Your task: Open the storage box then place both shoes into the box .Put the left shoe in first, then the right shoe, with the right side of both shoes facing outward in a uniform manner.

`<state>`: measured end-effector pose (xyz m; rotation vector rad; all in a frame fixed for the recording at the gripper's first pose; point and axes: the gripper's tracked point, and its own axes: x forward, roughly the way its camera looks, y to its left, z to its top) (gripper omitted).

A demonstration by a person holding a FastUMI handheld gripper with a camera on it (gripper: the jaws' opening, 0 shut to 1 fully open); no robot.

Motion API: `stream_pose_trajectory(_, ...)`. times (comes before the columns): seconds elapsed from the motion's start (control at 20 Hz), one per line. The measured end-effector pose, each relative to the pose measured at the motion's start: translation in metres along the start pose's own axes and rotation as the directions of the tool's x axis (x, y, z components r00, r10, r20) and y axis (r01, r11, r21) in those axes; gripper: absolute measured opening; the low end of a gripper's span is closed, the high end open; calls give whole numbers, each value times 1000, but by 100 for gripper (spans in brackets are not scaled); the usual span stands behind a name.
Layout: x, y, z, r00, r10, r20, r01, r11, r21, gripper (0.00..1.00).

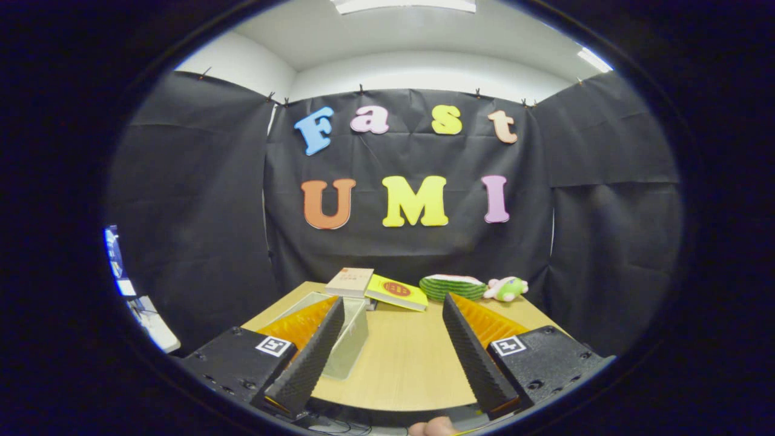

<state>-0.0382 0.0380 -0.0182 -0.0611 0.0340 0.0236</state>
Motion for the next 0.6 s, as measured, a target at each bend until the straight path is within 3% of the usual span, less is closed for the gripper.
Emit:
stream_pose_trajectory(0.2,-14,-41,13,992,-109,63,108,994,11,100)
stream_pose_trajectory(0.6,-4,-77,-13,989,-148,-1,147,984,106,100)
